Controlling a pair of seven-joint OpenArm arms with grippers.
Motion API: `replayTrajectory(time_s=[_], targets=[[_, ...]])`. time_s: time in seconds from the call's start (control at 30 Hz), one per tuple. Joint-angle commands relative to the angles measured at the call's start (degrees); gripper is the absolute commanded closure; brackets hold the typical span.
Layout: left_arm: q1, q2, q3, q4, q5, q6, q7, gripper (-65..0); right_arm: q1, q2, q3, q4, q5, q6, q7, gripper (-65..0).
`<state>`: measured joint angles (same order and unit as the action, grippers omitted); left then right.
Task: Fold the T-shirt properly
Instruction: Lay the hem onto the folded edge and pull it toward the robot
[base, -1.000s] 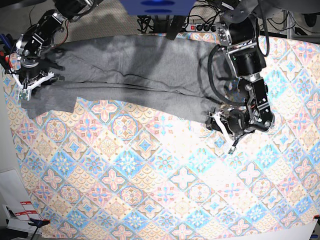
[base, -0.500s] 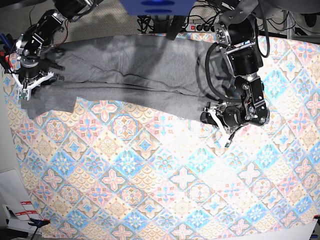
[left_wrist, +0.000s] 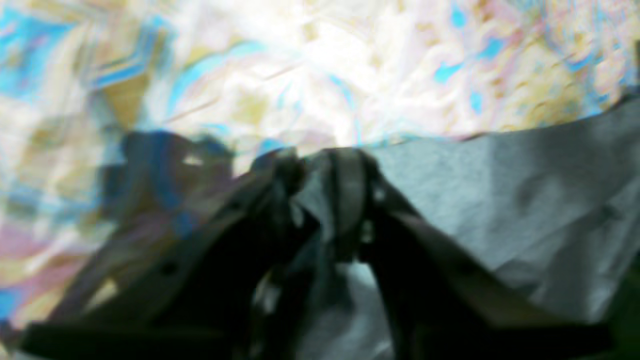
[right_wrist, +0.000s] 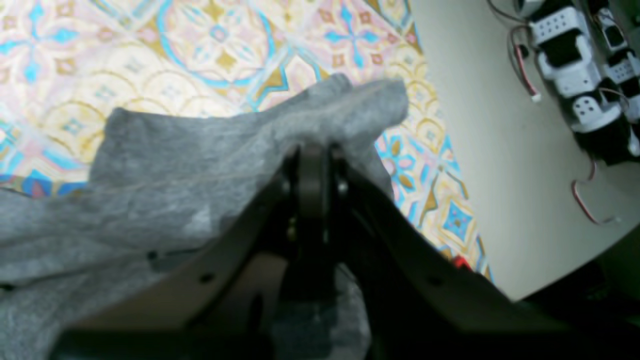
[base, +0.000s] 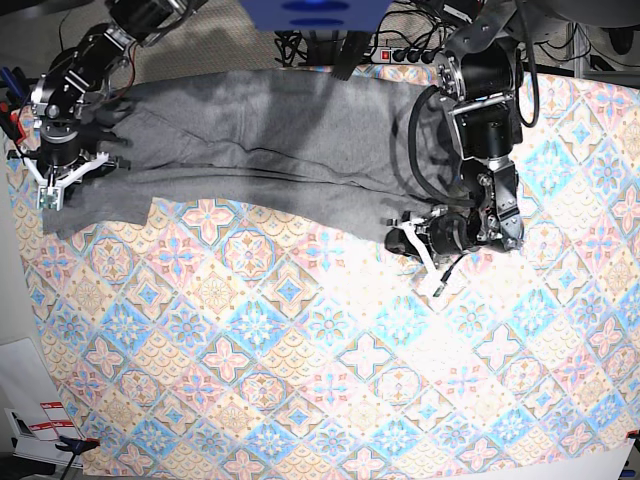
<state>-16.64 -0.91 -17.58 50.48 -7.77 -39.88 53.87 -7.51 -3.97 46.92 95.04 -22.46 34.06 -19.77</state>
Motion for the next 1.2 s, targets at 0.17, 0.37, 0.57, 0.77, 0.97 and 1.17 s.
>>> replayTrajectory(time_s=[0.17,0.37,0.57,0.77,0.97,1.17], targets=[[1.57,0.95,1.19,-1.20,4.65,-0.12,6.84,-3.2,0.26,0.76,0.25,1.26,0.44,-0.44,1.09,-1.7],[1.83,-0.19,1.19,3.02,4.56,-0.12,7.63,0.0,0.26,0.76,0.25,1.26,0.44,-0.44,1.09,-1.7],[5.35,-0.72,1.19,19.72,1.57,-0.12,15.72,0.0,0.34,0.76,0.16,1.17,0.44,-0.44,1.09,-1.7],[7.63,-4.76,1.28,27.10,-4.49,-0.12,20.90,0.0,0.34,0.76,0.16,1.17,0.44,-0.44,1.09,-1.7],[10.71,-8.19,1.28,30.09,-12.23,-0.12,20.99,0.0,0.34,0.76,0.16,1.17,0.52,-0.44,1.09,-1.6],[12.38,-12.41,5.58,32.82,-21.90,-0.12,21.08,0.0,0.26,0.67,0.42,1.26,0.61,-0.44,1.35,-1.5]])
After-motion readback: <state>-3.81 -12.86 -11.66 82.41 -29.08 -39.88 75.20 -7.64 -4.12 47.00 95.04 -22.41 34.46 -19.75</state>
